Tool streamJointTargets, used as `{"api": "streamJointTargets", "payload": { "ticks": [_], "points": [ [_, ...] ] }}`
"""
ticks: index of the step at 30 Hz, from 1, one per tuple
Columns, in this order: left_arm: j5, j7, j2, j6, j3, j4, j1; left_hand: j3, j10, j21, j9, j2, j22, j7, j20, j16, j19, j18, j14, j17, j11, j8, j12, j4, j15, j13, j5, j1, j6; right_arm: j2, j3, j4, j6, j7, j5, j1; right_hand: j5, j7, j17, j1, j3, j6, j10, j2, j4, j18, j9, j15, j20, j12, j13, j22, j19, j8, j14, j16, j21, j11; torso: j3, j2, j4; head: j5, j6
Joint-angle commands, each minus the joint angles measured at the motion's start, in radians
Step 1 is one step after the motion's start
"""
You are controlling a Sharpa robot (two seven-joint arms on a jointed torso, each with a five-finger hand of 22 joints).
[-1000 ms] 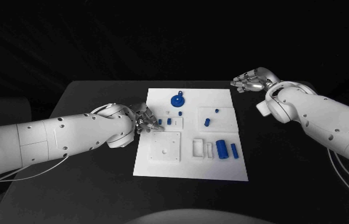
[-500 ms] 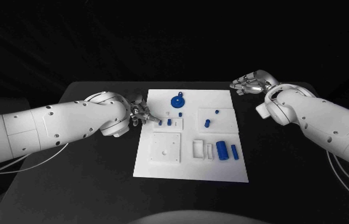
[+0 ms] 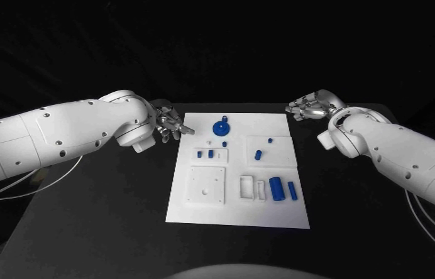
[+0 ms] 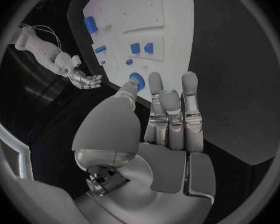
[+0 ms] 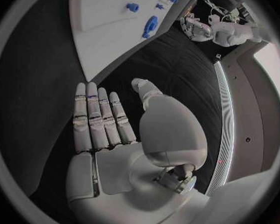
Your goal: Assemble the parts on the task board
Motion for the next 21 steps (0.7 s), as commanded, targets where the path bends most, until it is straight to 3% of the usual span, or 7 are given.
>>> {"api": "streamJointTargets", "payload": {
  "ticks": [1,5,8,12,16,19,21],
  "points": [
    [0.043,0.074,0.009,0.052,0.002,-0.002,0.004,-0.008,-0.025,-0.028,-0.031,0.017,-0.017,0.016,0.010,-0.040,-0.019,0.000,-0.030,-0.015,0.016,-0.034,-0.039,-0.028,0.011,-0.017,0.015,0.023,-0.018,0.002,0.000,-0.003,0.016,0.009,-0.002,-0.001,0.003,0.008,-0.001,0.004,0.002,-0.001,-0.007,-0.002,-0.004,-0.006,-0.001,-0.001,0.000,0.004,-0.001,-0.001,-0.003,-0.002,-0.005,-0.001,0.000,0.001,0.0001,0.001,-0.0001,-0.005,0.002],
    [-0.008,0.191,0.033,-0.031,0.001,-0.008,0.006,-0.001,-0.107,-0.121,-0.106,0.035,-0.090,0.047,0.042,-0.168,-0.067,0.001,-0.095,-0.069,0.050,-0.093,-0.161,-0.078,0.044,-0.076,0.022,0.108,-0.034,0.003,0.000,-0.006,0.016,0.010,0.000,-0.001,0.003,0.008,-0.001,0.004,0.003,-0.001,-0.006,-0.002,-0.005,-0.006,-0.001,-0.001,0.000,0.004,-0.001,-0.001,-0.002,-0.002,-0.005,-0.001,0.000,0.001,0.0009,0.000,0.0023,-0.005,0.003],
    [-0.049,0.266,0.058,-0.110,-0.004,-0.022,0.006,0.036,-0.131,-0.167,-0.197,0.041,-0.139,0.063,0.057,-0.241,-0.057,0.016,-0.089,-0.099,0.070,-0.173,-0.269,-0.118,0.060,-0.081,0.015,0.174,0.017,0.004,0.000,-0.006,0.015,0.010,0.000,-0.001,0.002,0.008,-0.001,0.005,0.005,-0.001,-0.006,0.000,-0.008,-0.006,-0.001,-0.001,0.000,0.004,-0.001,-0.001,-0.002,-0.003,-0.005,-0.001,-0.001,0.000,0.0006,0.000,0.0011,-0.007,0.005],
    [-0.114,0.344,0.090,-0.196,-0.024,-0.044,0.002,0.062,-0.143,-0.181,-0.249,0.038,-0.147,0.064,0.063,-0.271,-0.051,0.025,-0.077,-0.105,0.081,-0.241,-0.351,-0.155,0.066,-0.084,-0.091,0.217,0.071,0.008,0.000,-0.007,0.006,0.012,0.001,-0.001,-0.006,0.008,-0.002,0.007,0.019,0.000,-0.007,0.001,-0.015,-0.006,-0.001,-0.001,-0.001,0.002,-0.001,-0.001,-0.003,-0.003,-0.005,-0.001,-0.001,-0.001,0.0001,0.000,-0.0014,-0.006,0.006],
    [-0.184,0.457,0.124,-0.246,-0.050,-0.070,-0.009,0.074,-0.149,-0.172,-0.278,0.037,-0.121,0.068,0.069,-0.280,-0.050,0.042,-0.068,-0.099,0.094,-0.310,-0.410,-0.193,0.072,-0.084,-0.120,0.248,0.132,0.011,0.000,-0.008,0.000,0.014,0.001,-0.001,-0.014,0.007,-0.002,0.000,0.045,0.003,-0.004,-0.001,-0.025,-0.007,-0.001,-0.002,-0.002,-0.002,-0.002,-0.001,-0.002,-0.003,-0.005,-0.002,-0.001,-0.003,0.0002,0.001,0.0003,-0.010,0.006],
    [-0.231,0.548,0.146,-0.259,-0.059,-0.086,-0.021,0.068,-0.152,-0.160,-0.282,0.059,-0.086,0.063,0.070,-0.288,-0.049,0.049,-0.055,-0.091,0.094,-0.357,-0.410,-0.211,0.071,-0.084,-0.155,0.253,0.177,0.014,0.000,-0.008,-0.001,0.014,0.001,-0.001,-0.014,0.007,-0.002,-0.002,0.048,0.002,-0.003,-0.002,-0.027,-0.007,-0.001,-0.002,-0.002,-0.003,-0.001,-0.001,-0.002,-0.003,-0.005,-0.002,-0.001,-0.002,-0.0008,0.002,-0.0010,-0.011,0.007],
    [-0.272,0.588,0.162,-0.260,-0.062,-0.098,-0.030,0.063,-0.178,-0.158,-0.282,0.060,-0.079,0.062,0.071,-0.290,-0.046,0.052,-0.051,-0.089,0.101,-0.359,-0.411,-0.218,0.074,-0.084,-0.159,0.255,0.181,0.016,0.000,-0.005,-0.003,0.015,0.001,-0.001,-0.014,0.007,-0.002,-0.003,0.049,0.002,-0.003,-0.002,-0.028,-0.007,-0.001,-0.001,-0.002,-0.003,-0.001,-0.001,-0.002,-0.003,-0.004,-0.001,-0.001,-0.001,-0.0013,0.002,-0.0022,-0.013,0.008]
  ]
}}
